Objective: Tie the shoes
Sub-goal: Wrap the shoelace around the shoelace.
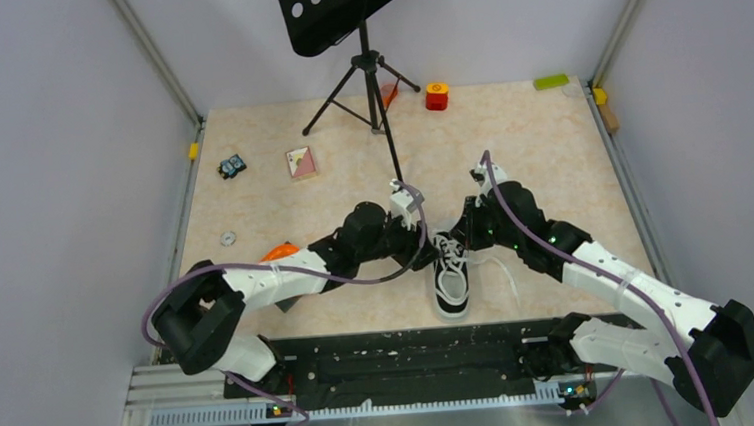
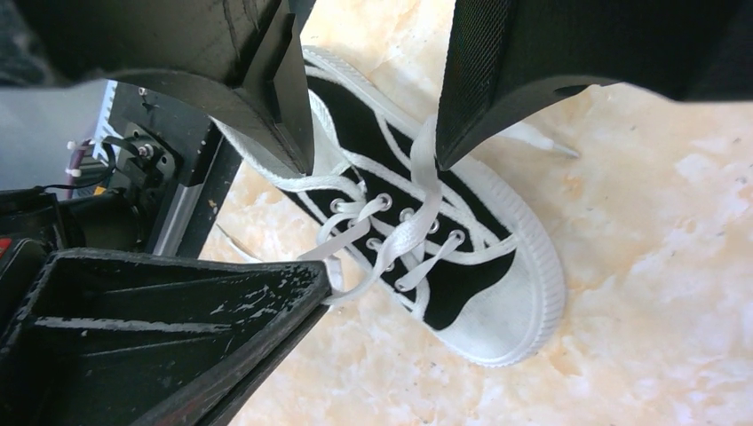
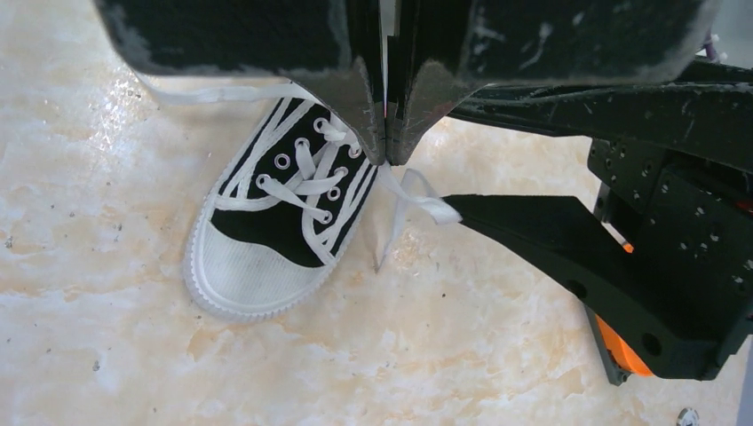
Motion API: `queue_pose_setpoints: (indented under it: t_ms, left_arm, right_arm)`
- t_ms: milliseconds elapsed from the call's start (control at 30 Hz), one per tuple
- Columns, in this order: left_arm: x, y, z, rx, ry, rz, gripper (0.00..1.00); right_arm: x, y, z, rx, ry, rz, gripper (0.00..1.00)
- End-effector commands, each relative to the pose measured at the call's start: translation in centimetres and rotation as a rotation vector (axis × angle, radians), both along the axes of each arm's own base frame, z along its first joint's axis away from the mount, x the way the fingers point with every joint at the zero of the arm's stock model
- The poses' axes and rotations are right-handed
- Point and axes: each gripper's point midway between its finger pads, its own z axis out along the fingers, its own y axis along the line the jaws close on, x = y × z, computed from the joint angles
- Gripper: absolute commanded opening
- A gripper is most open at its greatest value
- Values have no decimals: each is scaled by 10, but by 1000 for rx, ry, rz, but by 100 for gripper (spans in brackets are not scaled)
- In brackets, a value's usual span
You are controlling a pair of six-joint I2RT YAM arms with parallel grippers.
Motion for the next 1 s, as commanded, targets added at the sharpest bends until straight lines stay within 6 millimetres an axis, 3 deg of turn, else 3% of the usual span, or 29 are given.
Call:
queue_pose_setpoints:
  t_ms: [0,167,233,267,333,467,633,800,967]
  left_arm:
    - [1,10,11,35,-39,19,57]
    - [-6,26,6,94,-9,43,58]
    - [-7,35,7,110,-6,71,52]
    - [-7,38,10,102,-15,79,44]
    - [-6,39,22,60,-43,97,34]
    - [9,39,49,-49,-136,171,39]
    - [36,24,81,-125,-173,254,24]
    - [40,-4,63,-57,-89,174,19]
    - [35,-19,37,-78,-11,140,17]
  right_arm:
    - [10,1,13,36,-51,-19,0]
    - [9,2,15,38,-55,-18,0]
    - [10,1,15,37,-55,-18,0]
    - [10,1,15,39,-56,-19,0]
    - [10,1,15,40,-56,-21,0]
    - [10,1,16,42,-59,-21,0]
    - [10,2,16,44,-61,-21,0]
    - [11,2,16,43,-59,-21,0]
    - [10,1,16,41,-56,-21,0]
